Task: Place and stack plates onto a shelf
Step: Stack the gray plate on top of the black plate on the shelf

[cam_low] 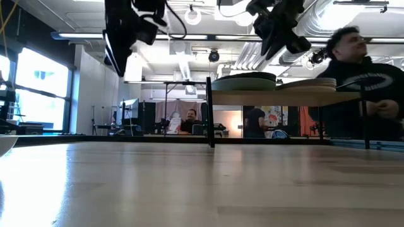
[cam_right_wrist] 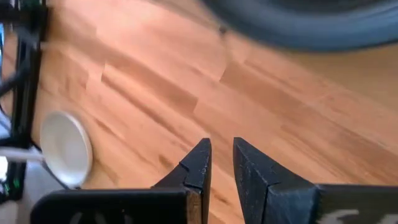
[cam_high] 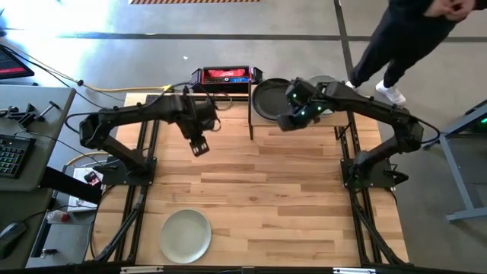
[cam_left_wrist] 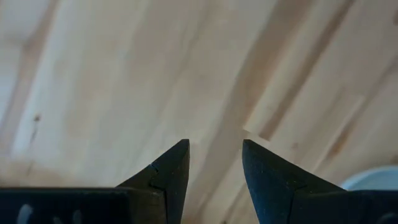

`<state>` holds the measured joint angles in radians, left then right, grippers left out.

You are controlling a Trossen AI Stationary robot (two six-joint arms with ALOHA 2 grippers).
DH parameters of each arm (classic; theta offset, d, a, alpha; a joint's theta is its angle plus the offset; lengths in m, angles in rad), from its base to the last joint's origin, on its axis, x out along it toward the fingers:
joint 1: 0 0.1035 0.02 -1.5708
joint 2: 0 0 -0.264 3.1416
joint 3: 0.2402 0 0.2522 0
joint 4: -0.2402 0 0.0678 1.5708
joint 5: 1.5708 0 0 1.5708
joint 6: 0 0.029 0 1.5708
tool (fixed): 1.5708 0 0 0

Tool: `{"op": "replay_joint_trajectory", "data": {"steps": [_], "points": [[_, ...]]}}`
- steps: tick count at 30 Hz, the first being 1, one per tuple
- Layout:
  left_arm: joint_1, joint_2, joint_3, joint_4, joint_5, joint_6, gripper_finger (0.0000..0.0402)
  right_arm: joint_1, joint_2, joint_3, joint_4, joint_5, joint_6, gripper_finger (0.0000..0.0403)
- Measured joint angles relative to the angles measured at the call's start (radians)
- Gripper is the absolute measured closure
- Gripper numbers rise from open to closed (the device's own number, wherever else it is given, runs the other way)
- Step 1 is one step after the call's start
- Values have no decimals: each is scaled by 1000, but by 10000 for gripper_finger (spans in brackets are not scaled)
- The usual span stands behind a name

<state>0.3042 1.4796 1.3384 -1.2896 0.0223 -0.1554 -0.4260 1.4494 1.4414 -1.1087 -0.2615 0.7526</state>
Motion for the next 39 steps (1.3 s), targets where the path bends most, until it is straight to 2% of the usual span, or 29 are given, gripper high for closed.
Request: {"op": "replay_joint_trajectory", "data": {"steps": [8, 16, 28, 33, 39], "points": [[-222, 0, -16, 3, -5, -70, 266, 126, 0, 0, -55, 20, -54, 357], [-478, 0, -205, 15, 0, -274, 266, 254, 0, 0, -131, 153, -55, 357], [-789, 0, -362, 197, 24, -475, 266, 371, 0, 0, -132, 216, -26, 357], [-877, 0, -385, 252, 24, -525, 266, 399, 0, 0, -131, 243, 1, 357], [-966, 0, -458, 409, 47, -617, 266, 415, 0, 0, -129, 272, 17, 357]]}}
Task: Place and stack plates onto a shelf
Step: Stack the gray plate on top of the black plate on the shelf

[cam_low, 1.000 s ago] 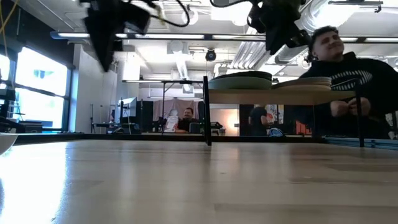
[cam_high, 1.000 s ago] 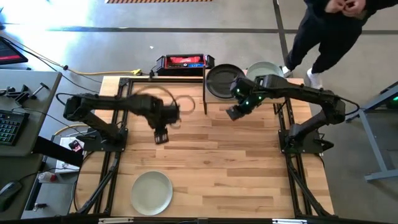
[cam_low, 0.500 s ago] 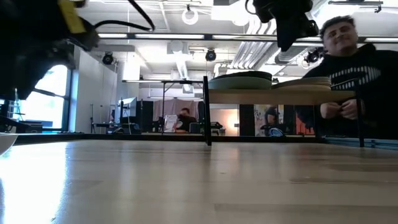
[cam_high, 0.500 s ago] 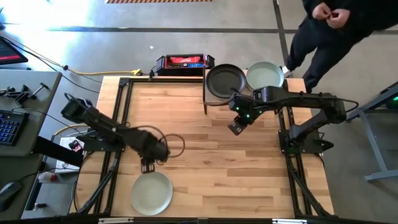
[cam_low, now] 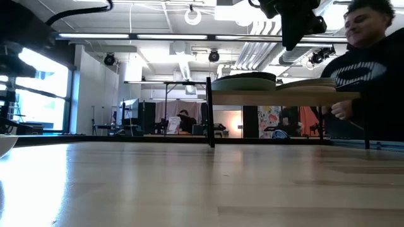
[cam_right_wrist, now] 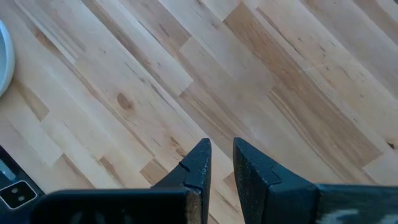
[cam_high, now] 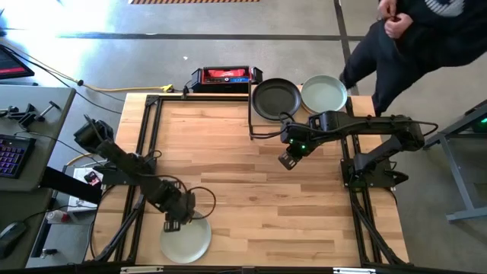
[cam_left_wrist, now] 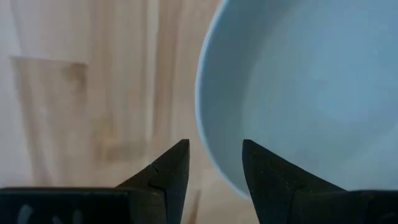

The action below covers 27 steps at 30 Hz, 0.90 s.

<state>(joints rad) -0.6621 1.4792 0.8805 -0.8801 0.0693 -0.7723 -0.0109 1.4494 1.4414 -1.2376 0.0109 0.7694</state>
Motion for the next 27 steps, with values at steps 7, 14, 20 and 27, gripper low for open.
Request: {"op": "replay_joint_trajectory", "data": {"steps": [7, 14, 20, 27], "points": [[-54, 0, -78, 49, 0, -119, 266, 0, 0, 0, 4, 1, 16, 357], [-67, 0, -149, 201, 22, -186, 266, 0, 0, 0, 8, 1, 16, 357], [-67, 0, -198, 279, 25, -225, 266, 0, 0, 0, 8, 1, 16, 357], [-64, -4, -217, 304, 33, -274, 289, 0, 0, 0, 8, 1, 16, 357]]}}
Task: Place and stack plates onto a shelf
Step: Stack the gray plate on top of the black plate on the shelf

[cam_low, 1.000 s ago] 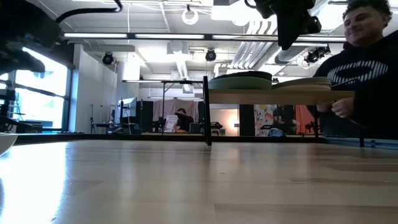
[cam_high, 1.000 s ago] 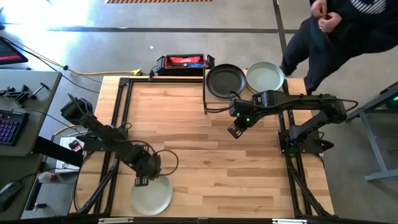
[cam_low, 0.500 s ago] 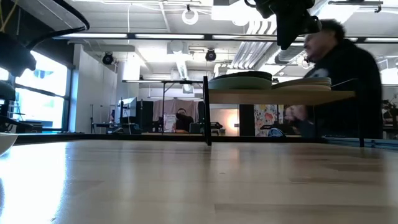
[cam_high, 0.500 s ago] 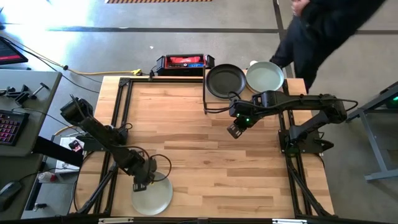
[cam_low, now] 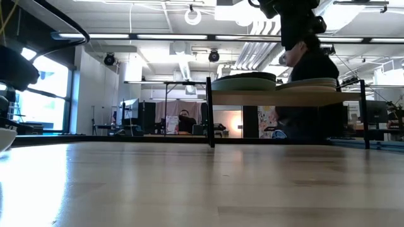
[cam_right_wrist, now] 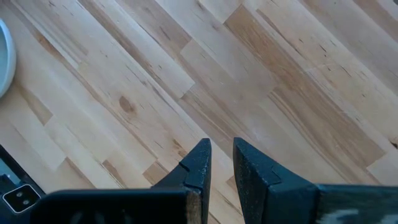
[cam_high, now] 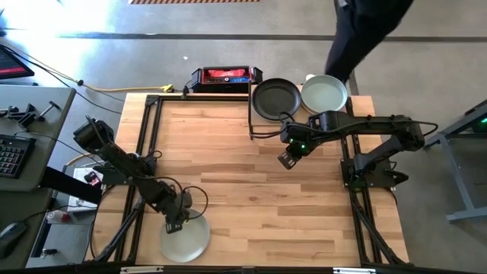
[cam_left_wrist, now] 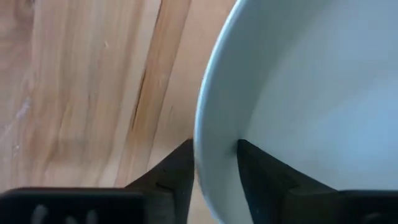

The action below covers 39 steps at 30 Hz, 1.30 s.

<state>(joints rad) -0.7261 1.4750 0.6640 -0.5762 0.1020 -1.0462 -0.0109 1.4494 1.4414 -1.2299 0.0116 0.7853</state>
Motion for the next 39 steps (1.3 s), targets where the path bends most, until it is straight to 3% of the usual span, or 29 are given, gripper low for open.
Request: {"op": "replay_joint_trajectory", "data": {"steps": [8, 17, 28, 33, 39], "points": [[2, -14, -1, 18, 61, -47, 391, 0, 0, 0, 0, 0, 0, 357], [88, -141, -2, -54, 16, -78, 398, 0, 0, 0, 11, 11, -8, 357], [325, -391, -3, -143, -174, -67, 400, -2, 0, 0, 56, 40, -27, 357], [438, -465, 9, -137, -244, -11, 400, -2, 0, 0, 57, 94, -38, 357], [565, -482, 103, -139, -333, 141, 401, -9, 0, 0, 123, 94, -173, 357]]}}
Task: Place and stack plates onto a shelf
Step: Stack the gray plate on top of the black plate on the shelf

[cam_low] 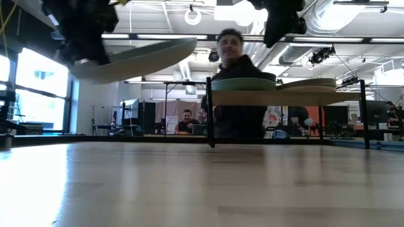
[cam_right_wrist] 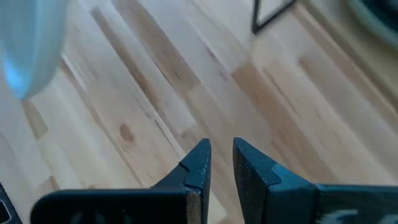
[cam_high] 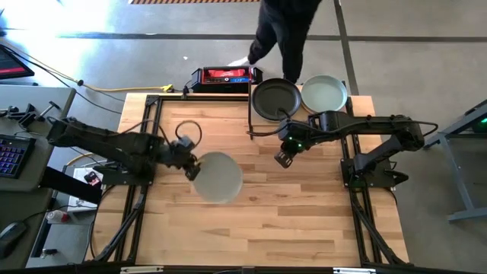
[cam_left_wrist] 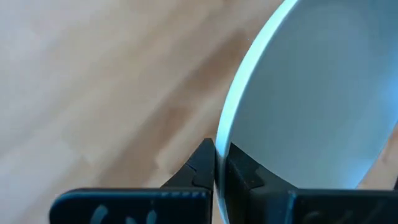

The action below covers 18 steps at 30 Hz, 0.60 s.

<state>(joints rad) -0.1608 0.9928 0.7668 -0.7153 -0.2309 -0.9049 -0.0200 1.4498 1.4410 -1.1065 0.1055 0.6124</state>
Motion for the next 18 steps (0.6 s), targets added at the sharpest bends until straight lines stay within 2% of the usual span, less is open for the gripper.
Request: {"op": "replay_joint_trajectory", "data": {"steps": [7, 18], "points": [[162, 5, 114, -8, -45, 141, 401, -60, 0, 0, 142, 61, -14, 357], [406, 5, 268, -101, -44, 338, 401, -204, 0, 0, 363, 14, -77, 357]]}}
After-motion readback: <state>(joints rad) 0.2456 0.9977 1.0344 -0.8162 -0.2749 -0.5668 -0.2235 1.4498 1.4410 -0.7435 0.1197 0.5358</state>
